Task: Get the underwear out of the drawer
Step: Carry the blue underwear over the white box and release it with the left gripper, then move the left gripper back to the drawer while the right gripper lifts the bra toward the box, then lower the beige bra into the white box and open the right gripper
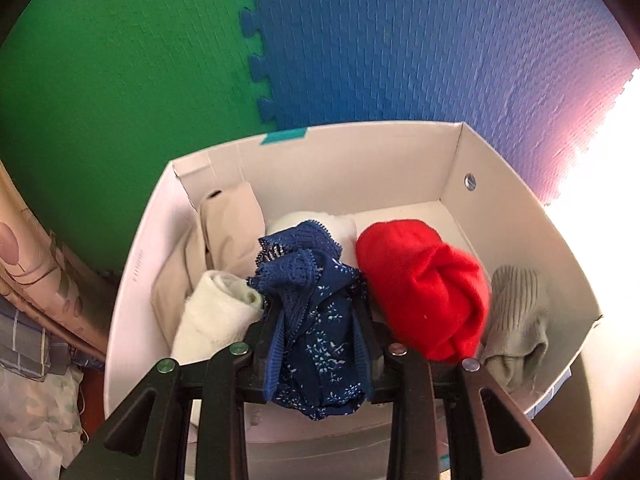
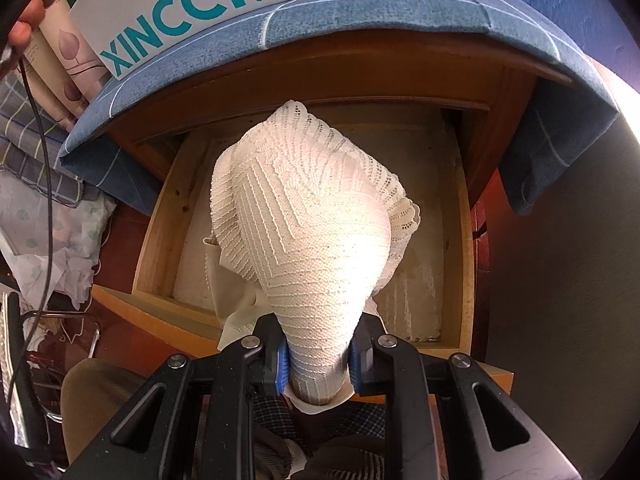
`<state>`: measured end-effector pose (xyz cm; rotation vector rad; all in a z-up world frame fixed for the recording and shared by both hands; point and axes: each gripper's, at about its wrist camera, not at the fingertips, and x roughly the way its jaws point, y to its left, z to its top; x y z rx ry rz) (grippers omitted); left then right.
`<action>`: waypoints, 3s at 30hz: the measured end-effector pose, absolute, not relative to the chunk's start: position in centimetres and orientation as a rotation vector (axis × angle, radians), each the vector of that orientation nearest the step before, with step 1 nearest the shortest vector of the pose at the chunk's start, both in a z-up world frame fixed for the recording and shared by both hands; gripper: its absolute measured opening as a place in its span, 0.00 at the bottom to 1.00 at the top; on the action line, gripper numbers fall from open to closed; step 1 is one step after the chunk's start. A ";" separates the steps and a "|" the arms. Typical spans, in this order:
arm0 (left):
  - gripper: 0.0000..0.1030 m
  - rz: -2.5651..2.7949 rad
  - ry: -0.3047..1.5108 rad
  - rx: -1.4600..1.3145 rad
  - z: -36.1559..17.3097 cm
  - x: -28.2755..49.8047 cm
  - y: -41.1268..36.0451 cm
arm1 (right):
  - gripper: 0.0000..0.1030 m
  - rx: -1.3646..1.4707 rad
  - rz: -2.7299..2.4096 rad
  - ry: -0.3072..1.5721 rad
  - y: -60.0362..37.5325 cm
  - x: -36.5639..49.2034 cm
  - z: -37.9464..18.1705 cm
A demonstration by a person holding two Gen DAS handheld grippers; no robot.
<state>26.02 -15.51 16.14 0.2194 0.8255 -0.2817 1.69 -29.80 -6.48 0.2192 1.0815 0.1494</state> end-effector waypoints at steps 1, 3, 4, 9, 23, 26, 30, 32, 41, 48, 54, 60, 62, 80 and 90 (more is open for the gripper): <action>0.31 -0.279 0.821 0.223 16.0 26.0 -15.6 | 0.20 0.219 0.149 1.082 -29.8 1.6 -6.5; 0.32 -0.276 0.815 0.231 16.1 26.1 -15.7 | 0.20 0.219 0.151 1.082 -29.8 1.6 -6.5; 0.32 -0.274 0.815 0.234 16.1 26.1 -15.7 | 0.20 0.220 0.151 1.082 -29.7 1.7 -6.5; 0.36 -0.277 0.814 0.253 16.3 25.6 -16.1 | 0.20 0.216 0.149 1.083 -29.7 1.7 -6.5; 0.59 -0.270 0.730 0.196 21.6 22.5 -14.0 | 0.20 0.200 0.142 1.086 -29.3 1.8 -6.4; 0.59 -0.264 0.703 0.187 22.7 21.1 -12.9 | 0.20 0.191 0.139 1.084 -29.0 1.8 -6.4; 0.59 -0.226 0.654 0.215 23.4 18.0 -11.2 | 0.20 0.192 0.144 1.076 -28.9 1.7 -6.3; 0.59 -0.201 0.639 0.226 23.1 16.2 -10.1 | 0.20 0.192 0.149 1.061 -29.0 1.5 -6.1; 0.59 -0.123 0.745 0.128 17.6 9.9 -4.5 | 0.20 0.169 0.174 0.981 -28.5 0.5 -4.5; 0.59 -0.008 0.773 0.169 11.8 6.4 -2.5 | 0.20 0.172 0.200 0.939 -28.7 -1.1 -2.1; 0.59 -0.008 0.834 0.152 7.6 5.1 -2.6 | 0.20 0.197 0.228 0.886 -29.3 -2.8 1.8; 0.59 -0.024 0.864 0.132 5.7 3.8 -3.1 | 0.20 0.158 0.232 0.795 -29.5 -4.6 6.8; 0.59 -0.029 0.860 0.129 5.6 3.4 -3.1 | 0.20 0.156 0.232 0.761 -29.7 -4.9 8.8; 0.59 0.054 0.860 0.085 2.5 3.6 -2.5 | 0.20 0.122 0.100 0.540 -31.3 2.1 22.9; 0.59 0.069 0.857 0.063 1.1 3.6 -2.1 | 0.20 0.025 -0.013 0.624 -31.1 10.1 21.0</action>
